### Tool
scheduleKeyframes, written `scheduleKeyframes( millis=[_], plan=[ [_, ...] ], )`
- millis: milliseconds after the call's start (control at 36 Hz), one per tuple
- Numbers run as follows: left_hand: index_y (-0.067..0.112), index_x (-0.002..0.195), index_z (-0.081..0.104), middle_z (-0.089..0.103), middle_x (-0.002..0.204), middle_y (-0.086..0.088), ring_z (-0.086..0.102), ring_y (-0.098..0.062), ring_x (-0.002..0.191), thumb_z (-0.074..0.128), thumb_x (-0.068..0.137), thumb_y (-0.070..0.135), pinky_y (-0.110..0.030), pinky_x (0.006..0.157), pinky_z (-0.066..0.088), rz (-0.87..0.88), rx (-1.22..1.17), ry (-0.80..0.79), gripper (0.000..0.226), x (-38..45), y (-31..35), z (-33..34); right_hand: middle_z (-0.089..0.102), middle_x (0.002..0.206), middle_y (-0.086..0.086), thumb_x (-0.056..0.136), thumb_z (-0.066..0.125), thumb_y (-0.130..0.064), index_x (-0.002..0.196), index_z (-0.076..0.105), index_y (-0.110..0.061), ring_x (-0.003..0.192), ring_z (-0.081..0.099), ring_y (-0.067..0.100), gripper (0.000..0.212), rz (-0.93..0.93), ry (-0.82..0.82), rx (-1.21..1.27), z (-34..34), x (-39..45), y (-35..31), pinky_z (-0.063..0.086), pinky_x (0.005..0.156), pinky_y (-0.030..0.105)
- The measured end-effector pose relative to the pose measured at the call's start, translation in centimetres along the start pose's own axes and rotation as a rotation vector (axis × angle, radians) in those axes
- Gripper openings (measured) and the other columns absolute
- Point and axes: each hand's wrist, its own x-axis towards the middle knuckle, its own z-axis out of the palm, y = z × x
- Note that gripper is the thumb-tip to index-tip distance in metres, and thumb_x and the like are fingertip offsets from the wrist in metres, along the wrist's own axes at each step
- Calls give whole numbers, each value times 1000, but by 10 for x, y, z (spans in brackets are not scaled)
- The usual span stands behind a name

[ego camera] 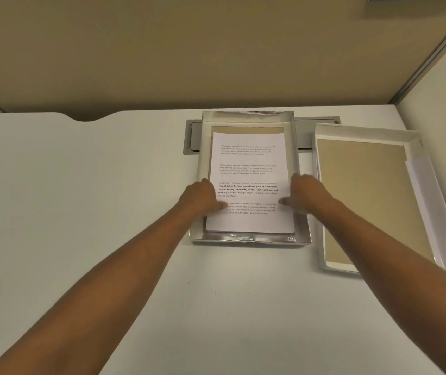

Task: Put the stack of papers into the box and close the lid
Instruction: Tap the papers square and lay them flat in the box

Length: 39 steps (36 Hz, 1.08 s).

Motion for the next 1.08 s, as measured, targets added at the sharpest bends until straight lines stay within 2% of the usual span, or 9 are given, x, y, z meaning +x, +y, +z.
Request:
scheduleKeyframes(
  millis=[167, 278, 333, 556, 694, 750, 806, 861, 1083],
  plan=[
    [4, 121, 56, 64, 118, -13, 62, -30, 103, 48, 97, 18, -32, 74, 48, -11, -146, 84, 29, 42, 21, -36, 61, 129, 18, 99, 54, -29, 133, 52, 1, 116, 58, 35, 45, 8, 91, 152, -41, 51, -5, 44, 82, 33],
    [2, 130, 52, 63, 121, -16, 58, -26, 92, 46, 95, 8, -39, 85, 54, 37, -232, 122, 36, 69, 31, -49, 60, 129, 21, 98, 49, -15, 129, 54, 3, 118, 57, 37, 36, 52, 100, 145, -56, 88, -7, 47, 91, 34],
    [1, 128, 52, 62, 121, -17, 61, -30, 98, 48, 94, 8, -39, 84, 53, 49, -212, 158, 35, 85, 30, -54, 61, 126, 21, 95, 50, -10, 127, 54, 4, 115, 59, 37, 35, 87, 100, 126, -59, 103, -8, 49, 90, 34],
    [5, 140, 36, 58, 125, -19, 60, -37, 110, 47, 95, 21, -39, 82, 53, 17, -57, 155, 49, 144, 28, -70, 67, 109, 21, 90, 47, -4, 111, 60, 5, 80, 56, 32, 27, 115, 84, 58, -59, 154, -15, 47, 68, 31],
    [15, 157, 4, 49, 144, -20, 58, -37, 118, 42, 101, 34, -41, 94, 51, 42, 59, 60, 70, 167, 30, -75, 66, 113, 20, 93, 46, -8, 115, 60, 2, 94, 63, 36, 27, 85, 82, 9, -54, 172, -15, 44, 69, 30],
    [17, 158, 1, 47, 147, -18, 63, -33, 106, 46, 100, 30, -40, 92, 51, 56, 106, 14, 74, 171, 29, -77, 67, 111, 19, 92, 48, -9, 113, 62, -1, 95, 64, 36, 26, 56, 74, -21, -51, 177, -14, 43, 69, 29],
    [17, 157, 6, 49, 145, -15, 61, -22, 74, 51, 96, 22, -38, 81, 54, 57, 121, -51, 76, 173, 27, -78, 67, 110, 18, 90, 51, -10, 110, 63, -3, 94, 63, 35, 24, 24, 69, -57, -48, 180, -13, 42, 68, 29],
    [14, 154, 21, 55, 135, -15, 56, -18, 60, 55, 91, 16, -38, 68, 57, 53, 108, -110, 71, 173, 27, -78, 67, 109, 16, 89, 53, -13, 111, 64, -6, 98, 63, 35, 26, 0, 73, -83, -45, 183, -10, 42, 69, 28],
    [11, 143, 36, 56, 129, -16, 74, -34, 85, 56, 89, 6, -47, 80, 61, 40, -80, -154, 58, 166, 27, -78, 67, 115, 14, 89, 52, -21, 116, 64, -7, 104, 62, 35, 32, -37, 92, -96, -41, 190, -2, 42, 73, 29]
  ],
)
